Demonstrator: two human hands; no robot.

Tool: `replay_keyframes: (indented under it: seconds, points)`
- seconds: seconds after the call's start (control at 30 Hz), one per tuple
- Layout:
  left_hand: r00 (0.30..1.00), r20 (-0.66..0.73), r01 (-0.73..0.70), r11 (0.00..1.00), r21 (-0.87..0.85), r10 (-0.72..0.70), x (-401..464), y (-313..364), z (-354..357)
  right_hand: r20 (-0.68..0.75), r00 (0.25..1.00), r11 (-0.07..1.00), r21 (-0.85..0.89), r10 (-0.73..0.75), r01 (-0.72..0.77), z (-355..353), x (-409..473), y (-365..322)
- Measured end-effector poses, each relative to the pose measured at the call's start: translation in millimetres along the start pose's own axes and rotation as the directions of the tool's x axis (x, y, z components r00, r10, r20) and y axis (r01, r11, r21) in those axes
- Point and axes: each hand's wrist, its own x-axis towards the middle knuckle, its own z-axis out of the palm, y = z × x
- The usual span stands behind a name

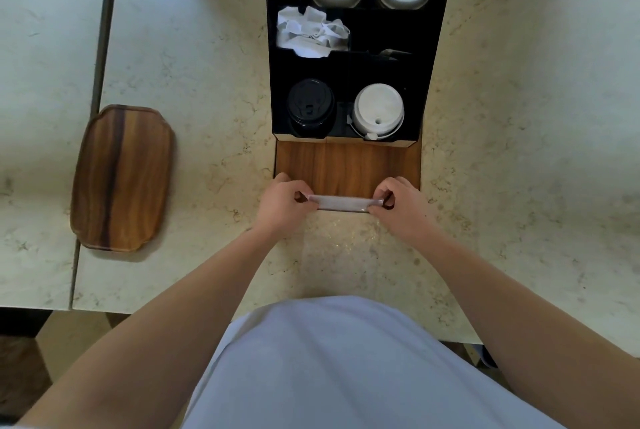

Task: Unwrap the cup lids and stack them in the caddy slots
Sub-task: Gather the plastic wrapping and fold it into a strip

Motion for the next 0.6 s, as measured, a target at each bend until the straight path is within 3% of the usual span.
replay_keyframes:
  seconds: [0.2, 0.4, 0.5, 0.6]
  points:
    - [0.970, -0.064, -0.225, 0.964, 0.144, 0.236, -8, -14, 3, 0.016, 0.996, 0.994, -0.057, -0.091, 0.091, 3, -4, 4]
    - [0.857, -0.120, -0.449, 0.842, 0.299, 0.500, -19, -24, 0, -0.044, 0.970, 0.967, -0.104, -0.238, 0.232, 4, -17, 12]
    - [0.802, -0.138, -0.506, 0.783, 0.362, 0.581, -24, -32, 2, -0.083, 0.944, 0.939, -0.164, -0.320, 0.303, 6, -24, 16]
    - [0.793, -0.128, -0.509, 0.764, 0.396, 0.595, -31, -37, 5, -0.100, 0.919, 0.915, -0.182, -0.382, 0.361, 9, -32, 21]
